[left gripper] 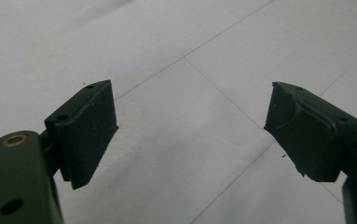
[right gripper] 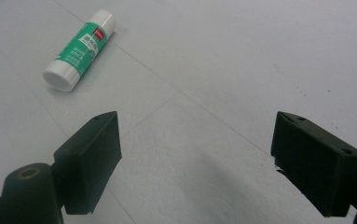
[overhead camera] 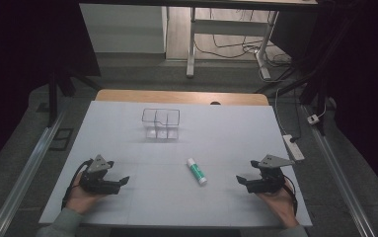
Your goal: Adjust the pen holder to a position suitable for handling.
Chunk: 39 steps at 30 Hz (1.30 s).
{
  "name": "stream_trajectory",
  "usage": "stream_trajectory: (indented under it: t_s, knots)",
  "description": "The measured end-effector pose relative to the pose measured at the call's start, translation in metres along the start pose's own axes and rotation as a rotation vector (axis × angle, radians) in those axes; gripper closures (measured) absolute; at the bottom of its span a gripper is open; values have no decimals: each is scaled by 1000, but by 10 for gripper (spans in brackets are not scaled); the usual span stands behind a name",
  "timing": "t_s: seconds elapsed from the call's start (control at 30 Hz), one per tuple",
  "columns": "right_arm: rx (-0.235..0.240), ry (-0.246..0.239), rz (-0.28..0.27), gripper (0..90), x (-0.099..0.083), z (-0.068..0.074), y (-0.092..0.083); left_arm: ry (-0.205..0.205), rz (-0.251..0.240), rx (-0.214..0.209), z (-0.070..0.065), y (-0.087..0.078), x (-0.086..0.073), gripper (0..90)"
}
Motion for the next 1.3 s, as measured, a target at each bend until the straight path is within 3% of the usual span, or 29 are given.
stream_trajectory:
  t_s: [0.8,1.3]
  knots:
    - [-2,-3,27,157,-1,1,2,0,3,18,5,3,5,160]
    - [-6,-23,0,182,1,3,-1,9,14,33,13,11,16,165]
Point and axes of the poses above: each handheld gripper's, and its own axes: y roughly forward along the jaws, x roughly out of its top, z roughly to its left, the point moved 1 cm from there along y, roughly forward along the jaws, and after that the axes turned 11 degrees about y, right-handed, at the moved point
